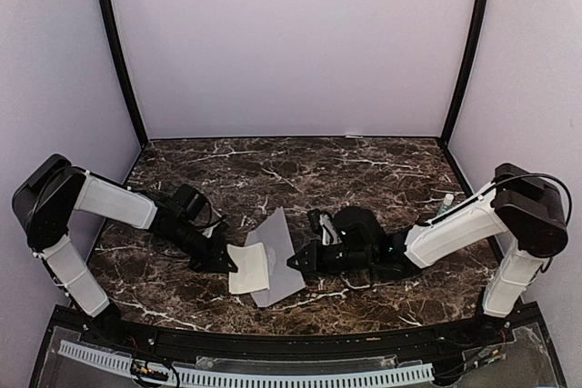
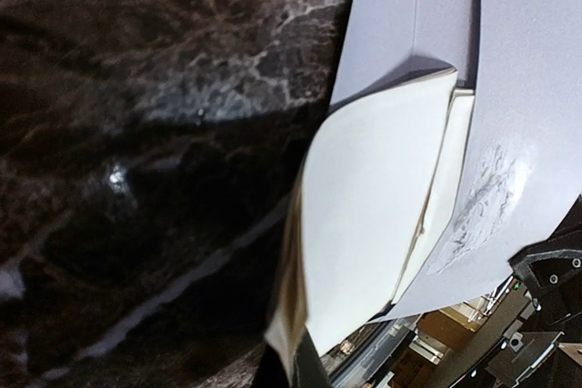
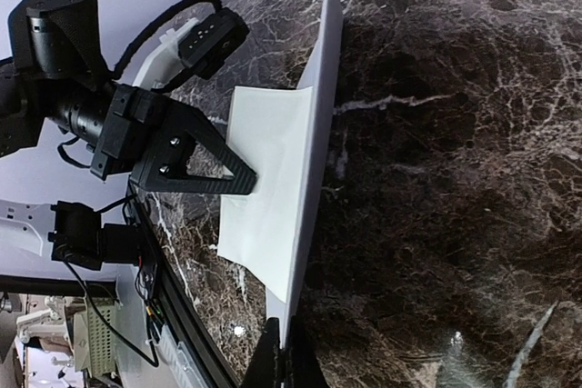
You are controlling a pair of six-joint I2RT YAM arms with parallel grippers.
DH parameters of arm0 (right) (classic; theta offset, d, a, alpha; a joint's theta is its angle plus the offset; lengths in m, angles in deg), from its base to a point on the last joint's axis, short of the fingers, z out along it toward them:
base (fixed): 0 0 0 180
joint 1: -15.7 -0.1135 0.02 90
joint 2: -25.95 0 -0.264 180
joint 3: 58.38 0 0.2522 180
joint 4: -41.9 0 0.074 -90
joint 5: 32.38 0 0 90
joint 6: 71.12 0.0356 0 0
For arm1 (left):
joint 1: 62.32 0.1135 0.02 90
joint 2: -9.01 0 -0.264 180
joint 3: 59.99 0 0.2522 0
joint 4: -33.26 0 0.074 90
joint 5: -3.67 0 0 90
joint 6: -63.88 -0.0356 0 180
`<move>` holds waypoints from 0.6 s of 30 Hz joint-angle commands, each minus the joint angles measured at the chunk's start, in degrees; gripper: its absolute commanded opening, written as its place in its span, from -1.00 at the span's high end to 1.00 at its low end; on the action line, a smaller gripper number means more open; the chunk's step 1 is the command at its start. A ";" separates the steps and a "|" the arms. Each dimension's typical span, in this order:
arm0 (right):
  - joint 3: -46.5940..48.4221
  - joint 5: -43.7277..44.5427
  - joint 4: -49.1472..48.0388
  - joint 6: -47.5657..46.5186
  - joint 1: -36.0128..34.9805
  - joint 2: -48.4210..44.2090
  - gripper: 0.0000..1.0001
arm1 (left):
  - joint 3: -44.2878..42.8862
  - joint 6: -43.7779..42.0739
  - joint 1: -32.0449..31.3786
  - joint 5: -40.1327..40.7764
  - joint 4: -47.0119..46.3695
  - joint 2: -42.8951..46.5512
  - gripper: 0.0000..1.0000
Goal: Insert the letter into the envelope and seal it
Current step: Place the letter in the envelope.
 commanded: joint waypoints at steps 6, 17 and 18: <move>0.34 3.00 4.09 0.62 -0.02 0.29 1.00 | -1.56 -2.28 -0.24 0.56 3.38 3.71 1.00; -0.26 2.72 4.76 1.59 0.41 1.05 1.00 | -2.73 -4.49 -0.24 0.35 9.91 10.34 1.00; -0.18 2.80 5.05 1.51 0.37 1.07 1.00 | -2.75 -4.44 -0.24 0.14 10.43 10.90 1.00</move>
